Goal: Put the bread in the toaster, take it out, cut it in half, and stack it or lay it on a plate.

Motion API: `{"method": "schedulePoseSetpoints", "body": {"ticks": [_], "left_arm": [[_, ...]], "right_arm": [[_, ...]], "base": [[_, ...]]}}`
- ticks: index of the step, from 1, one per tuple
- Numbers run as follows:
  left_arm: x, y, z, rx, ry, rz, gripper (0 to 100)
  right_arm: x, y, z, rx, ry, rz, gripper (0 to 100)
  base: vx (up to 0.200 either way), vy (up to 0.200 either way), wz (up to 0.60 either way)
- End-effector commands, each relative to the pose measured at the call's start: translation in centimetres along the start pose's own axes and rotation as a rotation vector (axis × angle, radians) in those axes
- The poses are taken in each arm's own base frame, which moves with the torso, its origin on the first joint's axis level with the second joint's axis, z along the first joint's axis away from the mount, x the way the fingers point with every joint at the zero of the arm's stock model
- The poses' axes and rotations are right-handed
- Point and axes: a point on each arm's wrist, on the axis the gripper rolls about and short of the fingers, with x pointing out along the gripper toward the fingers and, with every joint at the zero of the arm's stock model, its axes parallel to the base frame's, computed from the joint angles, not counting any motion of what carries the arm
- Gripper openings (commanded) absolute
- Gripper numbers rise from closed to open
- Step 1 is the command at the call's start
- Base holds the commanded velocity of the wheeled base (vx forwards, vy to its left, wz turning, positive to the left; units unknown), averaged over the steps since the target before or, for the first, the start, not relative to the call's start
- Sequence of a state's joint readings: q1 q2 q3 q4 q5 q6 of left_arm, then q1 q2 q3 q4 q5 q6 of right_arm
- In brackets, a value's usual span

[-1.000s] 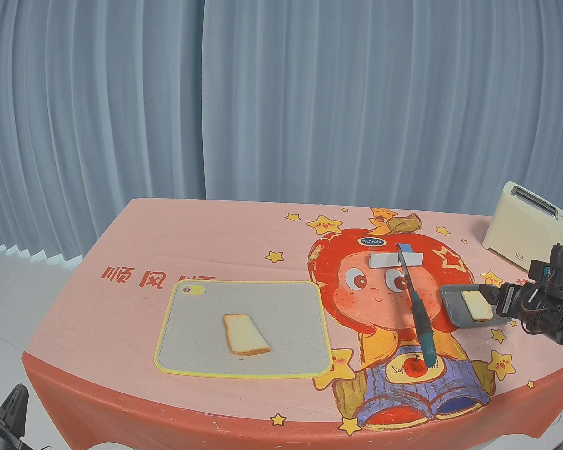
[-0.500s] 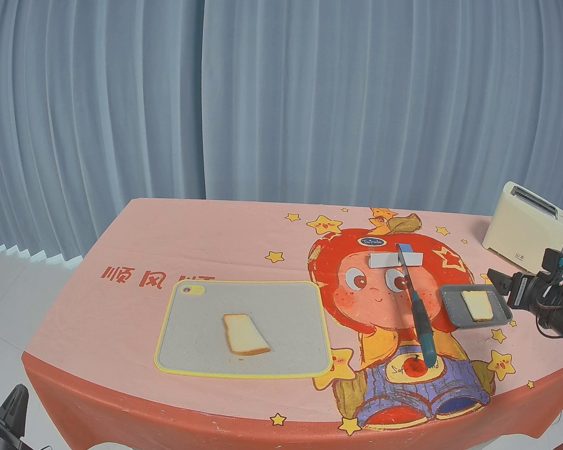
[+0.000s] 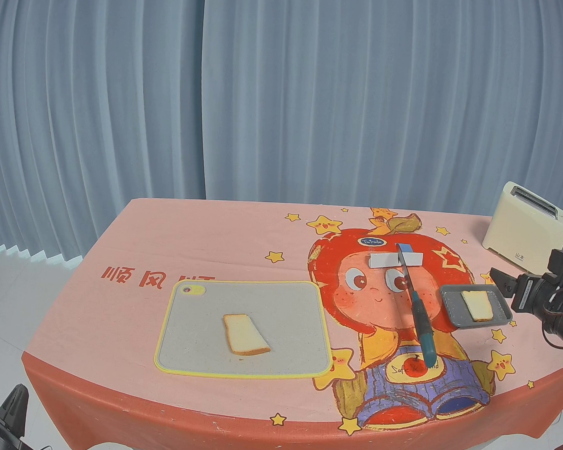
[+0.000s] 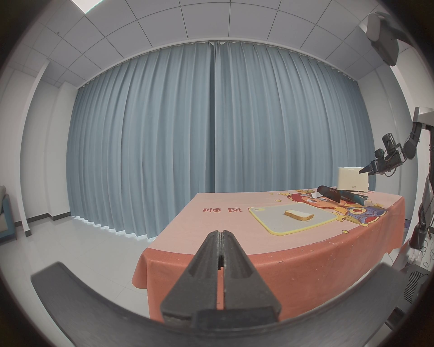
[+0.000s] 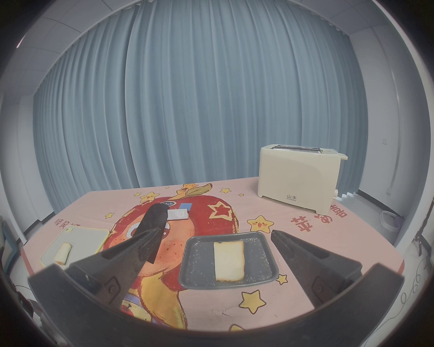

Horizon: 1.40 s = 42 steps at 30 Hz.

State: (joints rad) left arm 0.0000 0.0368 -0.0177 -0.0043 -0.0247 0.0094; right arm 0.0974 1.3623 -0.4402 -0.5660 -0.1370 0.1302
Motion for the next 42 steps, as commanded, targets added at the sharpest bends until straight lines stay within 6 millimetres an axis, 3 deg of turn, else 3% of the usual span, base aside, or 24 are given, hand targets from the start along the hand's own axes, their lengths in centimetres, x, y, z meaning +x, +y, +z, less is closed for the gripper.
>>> {"method": "schedulePoseSetpoints", "body": {"ticks": [1,5,17,27,42], "left_arm": [[0.1,0.0,-0.5,-0.001,0.019,0.0,0],[0.1,0.0,-0.5,-0.001,0.019,0.0,0],[0.1,0.0,-0.5,-0.001,0.019,0.0,0],[0.1,0.0,-0.5,-0.001,0.019,0.0,0],[0.1,0.0,-0.5,-0.001,0.019,0.0,0]], "right_arm": [[-0.8,0.0,0.0,-0.007,-0.016,0.009,100],[-2.3,-0.4,-1.7,-0.071,0.008,0.009,100],[-6.9,-2.2,-3.6,-0.055,-0.084,-0.041,100],[-10.6,-2.6,-4.2,-0.032,-0.224,0.029,100],[-13.3,-2.5,-4.2,-0.058,-0.366,0.159,100]], "base": [[0.0,0.0,0.0],[0.0,0.0,0.0],[0.0,0.0,0.0],[0.0,0.0,0.0],[0.0,0.0,0.0]]}}
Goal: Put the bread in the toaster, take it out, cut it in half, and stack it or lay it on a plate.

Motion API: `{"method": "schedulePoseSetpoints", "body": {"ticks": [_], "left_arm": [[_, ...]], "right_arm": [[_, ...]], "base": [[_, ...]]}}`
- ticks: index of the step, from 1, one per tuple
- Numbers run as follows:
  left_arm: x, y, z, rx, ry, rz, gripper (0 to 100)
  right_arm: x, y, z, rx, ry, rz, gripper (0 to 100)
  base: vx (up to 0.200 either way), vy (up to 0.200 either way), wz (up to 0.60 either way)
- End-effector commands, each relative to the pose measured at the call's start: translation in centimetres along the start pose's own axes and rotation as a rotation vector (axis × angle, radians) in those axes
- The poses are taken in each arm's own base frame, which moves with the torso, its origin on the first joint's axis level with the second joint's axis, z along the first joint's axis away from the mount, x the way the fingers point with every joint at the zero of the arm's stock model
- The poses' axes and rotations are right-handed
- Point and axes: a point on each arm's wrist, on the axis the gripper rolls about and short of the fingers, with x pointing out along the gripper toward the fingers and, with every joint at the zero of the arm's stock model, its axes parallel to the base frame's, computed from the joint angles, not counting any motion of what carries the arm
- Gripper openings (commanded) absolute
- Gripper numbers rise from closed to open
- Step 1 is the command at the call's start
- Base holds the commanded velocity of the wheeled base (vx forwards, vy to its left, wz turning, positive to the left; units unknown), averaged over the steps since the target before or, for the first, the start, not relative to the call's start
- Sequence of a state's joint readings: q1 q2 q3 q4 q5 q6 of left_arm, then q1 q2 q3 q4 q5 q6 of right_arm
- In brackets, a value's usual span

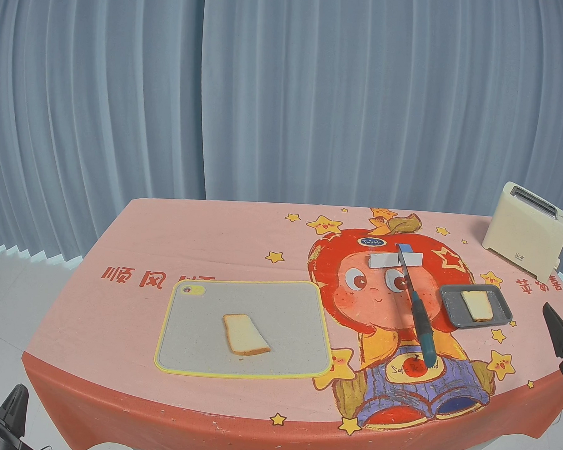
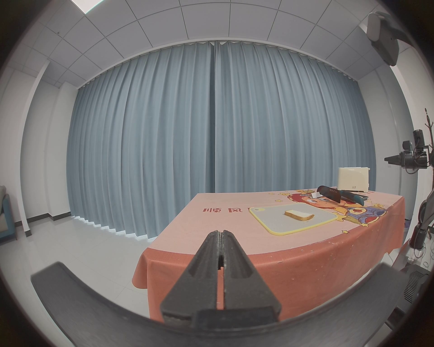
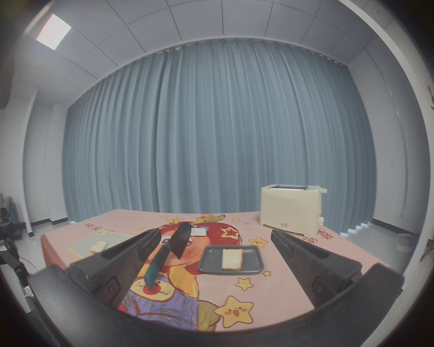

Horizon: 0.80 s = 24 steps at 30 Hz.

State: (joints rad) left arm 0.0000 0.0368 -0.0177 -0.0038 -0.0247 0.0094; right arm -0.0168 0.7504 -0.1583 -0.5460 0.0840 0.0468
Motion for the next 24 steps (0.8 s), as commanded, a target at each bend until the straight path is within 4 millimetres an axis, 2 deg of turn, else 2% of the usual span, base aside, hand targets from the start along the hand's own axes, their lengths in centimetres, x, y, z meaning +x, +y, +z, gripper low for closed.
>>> {"method": "schedulePoseSetpoints", "body": {"ticks": [1,3,5,17,24], "left_arm": [[0.1,0.0,-0.5,-0.001,0.018,0.0,0],[0.1,0.0,-0.5,-0.001,0.018,0.0,0],[0.1,0.0,-0.5,-0.001,0.018,0.0,0],[0.1,0.0,-0.5,-0.001,0.018,0.0,0],[0.1,0.0,-0.5,-0.001,0.018,0.0,0]], "right_arm": [[-1.4,0.2,0.4,-0.008,-0.075,0.027,100],[-1.4,0.2,0.4,-0.008,-0.075,0.027,100],[-2.6,0.2,-0.1,-0.013,-0.091,0.026,100],[-6.2,0.5,-2.1,-0.012,-0.067,0.039,100],[-7.0,0.5,-2.9,-0.015,-0.082,0.039,100]], "base": [[0.0,0.0,0.0],[0.0,0.0,0.0],[0.0,0.0,0.0],[0.0,0.0,0.0],[0.0,0.0,0.0]]}}
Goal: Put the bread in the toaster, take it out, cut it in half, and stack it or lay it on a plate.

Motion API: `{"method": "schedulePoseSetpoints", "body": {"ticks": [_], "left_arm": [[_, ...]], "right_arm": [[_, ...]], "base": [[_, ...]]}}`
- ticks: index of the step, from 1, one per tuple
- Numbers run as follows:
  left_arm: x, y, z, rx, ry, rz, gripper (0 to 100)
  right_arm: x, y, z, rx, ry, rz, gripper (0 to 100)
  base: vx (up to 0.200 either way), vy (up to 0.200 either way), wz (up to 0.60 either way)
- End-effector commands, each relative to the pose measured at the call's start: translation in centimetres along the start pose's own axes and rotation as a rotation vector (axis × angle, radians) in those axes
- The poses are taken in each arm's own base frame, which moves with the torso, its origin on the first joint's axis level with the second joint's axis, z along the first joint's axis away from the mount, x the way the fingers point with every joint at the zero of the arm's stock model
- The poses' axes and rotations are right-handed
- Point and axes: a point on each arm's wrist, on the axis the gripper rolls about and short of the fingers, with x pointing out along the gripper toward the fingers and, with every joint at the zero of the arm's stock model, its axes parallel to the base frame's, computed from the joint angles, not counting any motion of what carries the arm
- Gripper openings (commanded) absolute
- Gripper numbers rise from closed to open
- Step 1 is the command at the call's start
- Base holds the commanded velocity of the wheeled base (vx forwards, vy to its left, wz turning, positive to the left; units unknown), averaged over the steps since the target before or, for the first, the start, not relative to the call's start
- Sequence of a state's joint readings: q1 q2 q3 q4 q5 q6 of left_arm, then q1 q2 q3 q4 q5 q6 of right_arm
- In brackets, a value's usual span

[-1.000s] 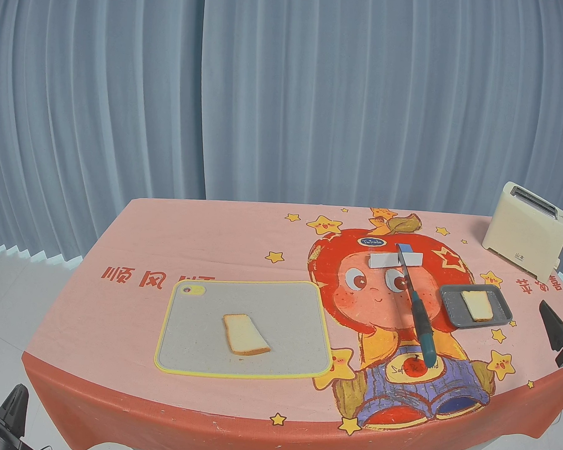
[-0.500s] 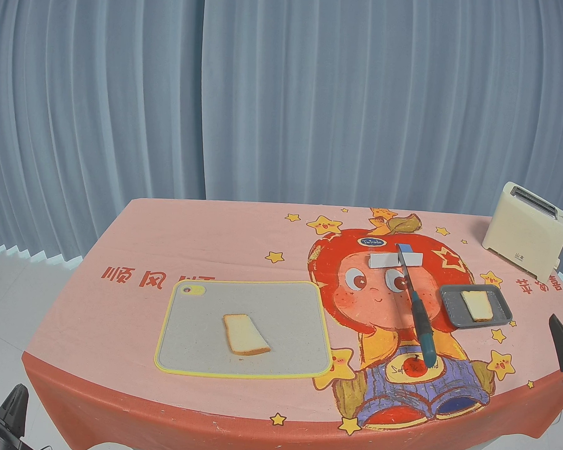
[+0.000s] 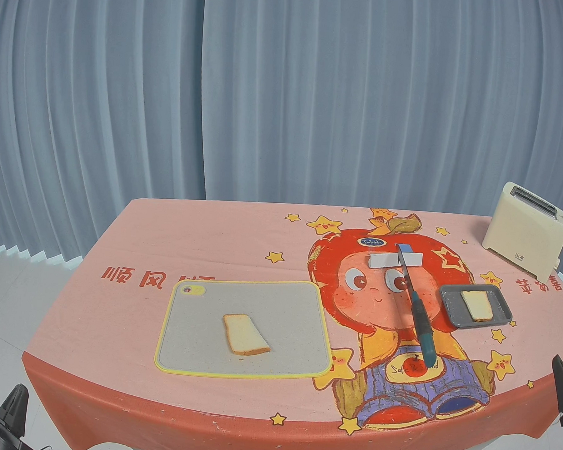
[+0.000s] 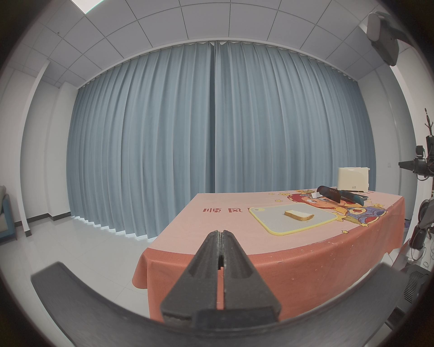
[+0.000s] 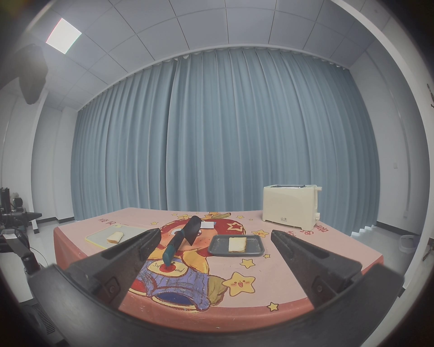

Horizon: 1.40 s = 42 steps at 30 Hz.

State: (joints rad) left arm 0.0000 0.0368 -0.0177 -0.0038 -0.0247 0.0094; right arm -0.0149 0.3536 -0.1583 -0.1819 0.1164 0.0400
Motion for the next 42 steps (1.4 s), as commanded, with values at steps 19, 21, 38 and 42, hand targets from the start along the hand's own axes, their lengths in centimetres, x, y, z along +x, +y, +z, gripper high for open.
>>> {"method": "schedulePoseSetpoints", "body": {"ticks": [19,21,38,42], "left_arm": [[0.1,0.0,-0.5,-0.001,0.018,0.0,0],[0.1,0.0,-0.5,-0.001,0.018,0.0,0],[0.1,0.0,-0.5,-0.001,0.018,0.0,0],[0.1,0.0,-0.5,-0.001,0.018,0.0,0]], "right_arm": [[-2.2,0.1,-4.2,-0.01,-0.1,0.007,100],[-2.3,0.1,-4.6,-0.011,-0.106,0.007,100],[-2.9,0.0,-6.2,0.003,-0.056,0.005,100],[-2.9,0.0,-6.3,-0.005,-0.056,-0.026,100]], "base": [[0.0,0.0,0.0],[0.0,0.0,0.0],[0.0,0.0,0.0],[0.0,0.0,0.0]]}}
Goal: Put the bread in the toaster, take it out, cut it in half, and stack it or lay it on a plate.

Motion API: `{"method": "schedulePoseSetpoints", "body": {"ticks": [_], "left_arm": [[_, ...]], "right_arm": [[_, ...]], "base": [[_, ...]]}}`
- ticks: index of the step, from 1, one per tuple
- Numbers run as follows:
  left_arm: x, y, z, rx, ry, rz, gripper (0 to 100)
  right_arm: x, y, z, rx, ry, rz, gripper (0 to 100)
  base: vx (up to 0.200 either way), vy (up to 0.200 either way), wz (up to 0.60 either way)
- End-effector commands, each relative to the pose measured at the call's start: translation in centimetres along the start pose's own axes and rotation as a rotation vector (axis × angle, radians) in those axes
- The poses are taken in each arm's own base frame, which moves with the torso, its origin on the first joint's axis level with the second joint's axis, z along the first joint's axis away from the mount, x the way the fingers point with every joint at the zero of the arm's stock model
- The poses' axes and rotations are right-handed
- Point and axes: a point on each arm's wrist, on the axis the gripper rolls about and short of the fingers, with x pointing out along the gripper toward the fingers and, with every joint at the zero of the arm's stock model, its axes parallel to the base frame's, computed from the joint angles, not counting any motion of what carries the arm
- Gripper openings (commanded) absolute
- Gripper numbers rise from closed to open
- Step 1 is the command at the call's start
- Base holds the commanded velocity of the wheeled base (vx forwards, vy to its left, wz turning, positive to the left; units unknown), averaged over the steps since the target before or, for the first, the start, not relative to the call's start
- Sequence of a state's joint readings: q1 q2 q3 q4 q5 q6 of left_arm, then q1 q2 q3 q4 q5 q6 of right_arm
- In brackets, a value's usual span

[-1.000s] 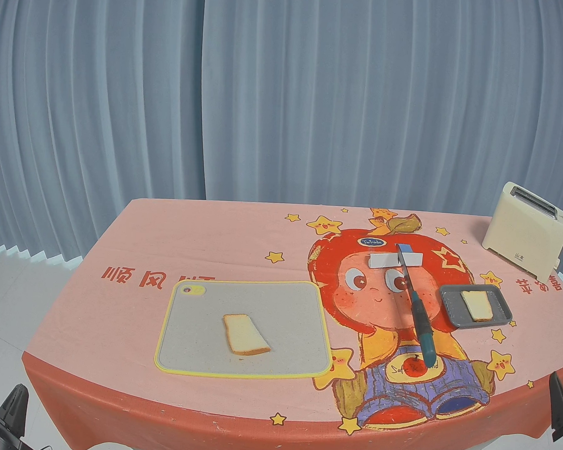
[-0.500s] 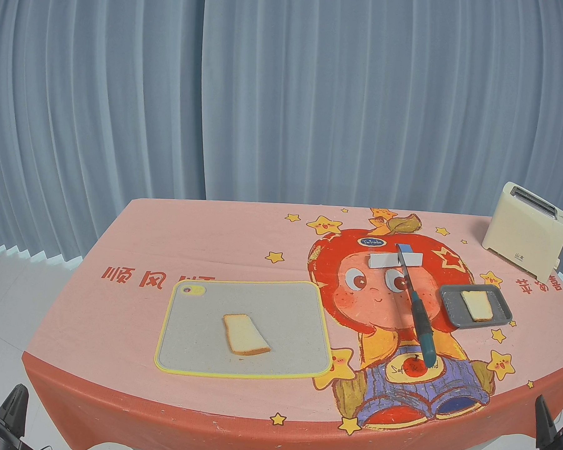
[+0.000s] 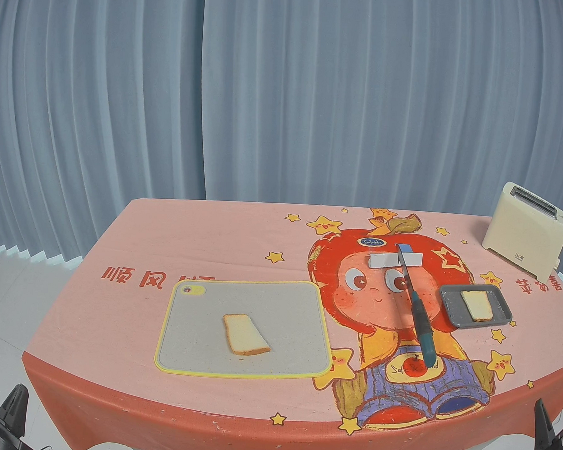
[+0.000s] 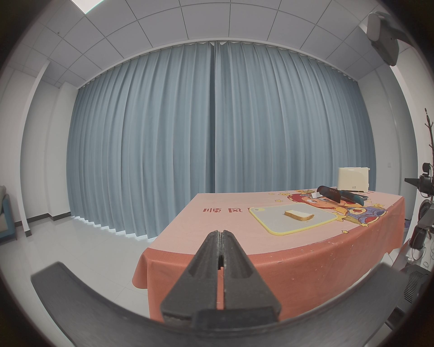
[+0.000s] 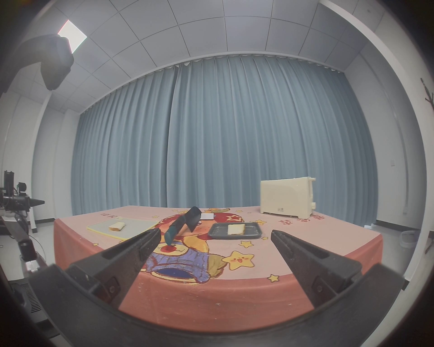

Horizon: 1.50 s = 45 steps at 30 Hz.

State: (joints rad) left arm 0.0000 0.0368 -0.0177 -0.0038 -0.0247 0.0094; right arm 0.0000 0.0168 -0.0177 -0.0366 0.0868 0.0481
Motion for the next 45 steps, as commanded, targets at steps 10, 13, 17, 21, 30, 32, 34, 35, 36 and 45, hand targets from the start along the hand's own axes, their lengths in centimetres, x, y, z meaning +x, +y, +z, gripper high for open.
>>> {"method": "schedulePoseSetpoints", "body": {"ticks": [10,13,17,21,30,32,34,35,36,45], "left_arm": [[0.14,0.0,-0.48,-0.001,0.018,0.0,0],[0.14,0.0,-0.48,-0.001,0.018,0.0,0],[0.14,0.0,-0.48,-0.001,0.018,0.0,0],[0.14,0.0,-0.48,-0.001,0.018,0.0,0],[0.14,0.0,-0.48,-0.001,0.018,0.0,0],[0.14,0.0,-0.48,-0.001,0.018,0.0,0],[0.14,0.0,-0.5,-0.001,0.02,0.0,0],[0.14,0.0,-0.5,-0.001,0.02,0.0,0],[0.14,0.0,-0.48,-0.001,0.018,-0.002,0],[0.14,0.0,-0.48,0.001,0.018,-0.005,0]], "right_arm": [[-0.03,-0.23,-0.83,-0.015,0.028,-0.088,100],[-0.03,-0.23,-0.83,-0.011,0.028,-0.088,100],[-0.03,-0.23,-0.83,-0.01,0.028,-0.088,100],[-0.03,-0.23,-0.83,-0.011,0.028,-0.088,100],[-0.03,-0.23,-0.83,-0.01,0.028,-0.088,100],[-0.03,-0.23,-0.83,-0.01,0.028,-0.088,100],[-0.03,-0.23,-0.83,-0.01,0.028,-0.088,100],[-0.03,-0.24,-0.83,-0.011,0.028,-0.09,100],[-0.03,-0.23,-0.83,-0.011,0.028,-0.088,100],[-0.03,-0.23,-0.83,-0.01,0.028,-0.088,100]], "base": [[0.0,0.0,0.0],[0.0,0.0,0.0],[0.0,0.0,0.0],[0.0,0.0,0.0],[0.0,0.0,0.0],[0.0,0.0,0.0],[0.0,0.0,0.0],[0.0,0.0,0.0],[0.0,0.0,0.0],[0.0,0.0,0.0]]}}
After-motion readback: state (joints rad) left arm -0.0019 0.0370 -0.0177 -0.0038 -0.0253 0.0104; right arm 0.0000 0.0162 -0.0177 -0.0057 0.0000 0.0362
